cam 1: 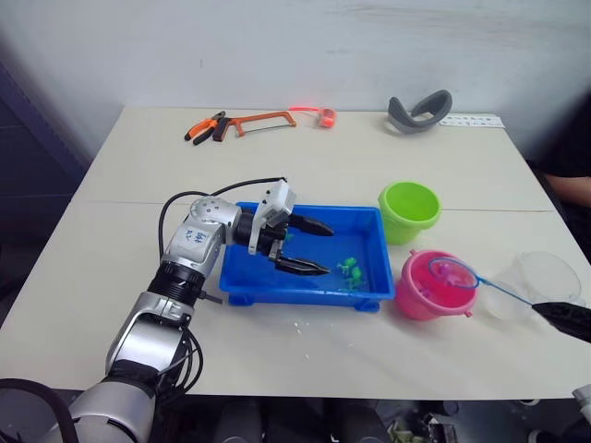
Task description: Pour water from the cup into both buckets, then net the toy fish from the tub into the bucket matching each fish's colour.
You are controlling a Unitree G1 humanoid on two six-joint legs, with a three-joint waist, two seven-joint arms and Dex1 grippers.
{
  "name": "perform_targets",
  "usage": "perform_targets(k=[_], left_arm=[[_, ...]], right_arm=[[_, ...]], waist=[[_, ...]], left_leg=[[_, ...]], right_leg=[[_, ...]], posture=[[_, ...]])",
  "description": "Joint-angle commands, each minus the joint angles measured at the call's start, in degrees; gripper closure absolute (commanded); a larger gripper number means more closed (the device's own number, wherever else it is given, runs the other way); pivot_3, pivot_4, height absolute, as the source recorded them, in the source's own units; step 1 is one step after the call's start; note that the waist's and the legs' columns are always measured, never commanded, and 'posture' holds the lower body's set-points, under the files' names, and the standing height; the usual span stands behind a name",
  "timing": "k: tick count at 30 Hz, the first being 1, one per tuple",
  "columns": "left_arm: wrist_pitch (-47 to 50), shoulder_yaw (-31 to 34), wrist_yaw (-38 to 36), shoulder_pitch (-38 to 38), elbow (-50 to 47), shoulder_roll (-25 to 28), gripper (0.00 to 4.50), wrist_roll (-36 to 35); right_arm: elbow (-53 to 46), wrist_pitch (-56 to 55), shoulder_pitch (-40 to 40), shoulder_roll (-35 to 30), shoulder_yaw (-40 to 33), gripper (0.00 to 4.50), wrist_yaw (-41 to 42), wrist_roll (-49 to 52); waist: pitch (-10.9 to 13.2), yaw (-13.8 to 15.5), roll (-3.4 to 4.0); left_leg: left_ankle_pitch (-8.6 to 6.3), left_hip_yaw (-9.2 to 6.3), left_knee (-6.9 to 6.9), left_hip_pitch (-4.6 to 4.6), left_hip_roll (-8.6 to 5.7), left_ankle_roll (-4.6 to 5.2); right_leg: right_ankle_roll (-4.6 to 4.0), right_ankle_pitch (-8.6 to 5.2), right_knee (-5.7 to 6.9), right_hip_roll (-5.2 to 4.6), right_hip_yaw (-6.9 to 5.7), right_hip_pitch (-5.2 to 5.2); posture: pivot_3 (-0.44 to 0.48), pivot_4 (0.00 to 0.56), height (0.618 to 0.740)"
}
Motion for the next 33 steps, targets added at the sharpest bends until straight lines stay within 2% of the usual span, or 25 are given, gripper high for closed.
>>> perform_targets(k=[1, 7, 16, 22, 27, 33], left_arm=[[-0.92, 1.21, 0.43, -1.40, -0.22, -0.46, 0.06, -0.22], [-1.25, 1.43, 0.50, -1.34, -0.07, -0.71, 0.06, -0.23], [-2.79, 1.83, 0.57, -2.23, 2.08, -0.88, 0.06, 0.09], [-3.15, 1.79, 0.42, -2.32, 2.26, -1.03, 0.06, 0.09], [-3.28, 1.88, 0.44, -2.30, 2.35, -0.95, 0.06, 0.12], [-3.27, 1.93, 0.68, -2.49, 2.40, -1.22, 0.06, 0.05]], right_arm=[[0.36, 0.34, -0.81, -0.89, -0.76, 4.50, 0.70, 1.43], [-2.91, -0.47, 1.01, 0.32, 2.57, 4.50, 1.84, 3.75], [2.58, 1.79, -4.15, -1.78, 0.42, 4.50, 2.44, 2.20], [-2.72, -2.22, -1.19, -0.37, 3.67, 4.50, 2.84, 4.58], [4.21, 0.56, -6.93, -2.38, -0.16, 4.50, 2.46, 0.31], [2.04, 1.40, -5.80, -1.43, 1.85, 4.50, 3.05, 2.80]], waist=[[0.00, 0.01, 0.00], [0.00, 0.02, 0.00], [0.00, -0.02, 0.00], [0.00, 0.03, 0.00], [0.00, -0.05, -0.01], [0.00, -0.01, 0.00]], left_leg=[[0.00, -0.02, -0.02, 0.00, 0.02, -0.01], [0.00, 0.02, -0.03, -0.01, 0.13, -0.01], [0.00, 0.05, 0.00, 0.01, 0.12, -0.01], [-0.01, 0.02, -0.04, 0.00, 0.12, -0.02], [-0.01, 0.12, 0.05, 0.02, 0.11, 0.00], [-0.01, 0.06, -0.05, 0.02, 0.13, -0.01]], right_leg=[[-0.01, -0.01, -0.01, 0.00, 0.01, 0.00], [0.00, -0.01, -0.04, -0.01, 0.00, 0.00], [0.02, 0.00, -0.04, 0.00, -0.03, 0.01], [0.02, 0.00, -0.07, 0.02, -0.01, 0.01], [0.07, 0.03, -0.06, -0.07, 0.01, 0.04], [0.02, 0.00, -0.08, 0.02, 0.02, 0.02]], posture=[[0.000, 0.150, 0.740], [0.000, 0.150, 0.740], [0.000, 0.150, 0.740], [0.000, 0.150, 0.740], [0.000, 0.150, 0.740], [0.000, 0.150, 0.740]])
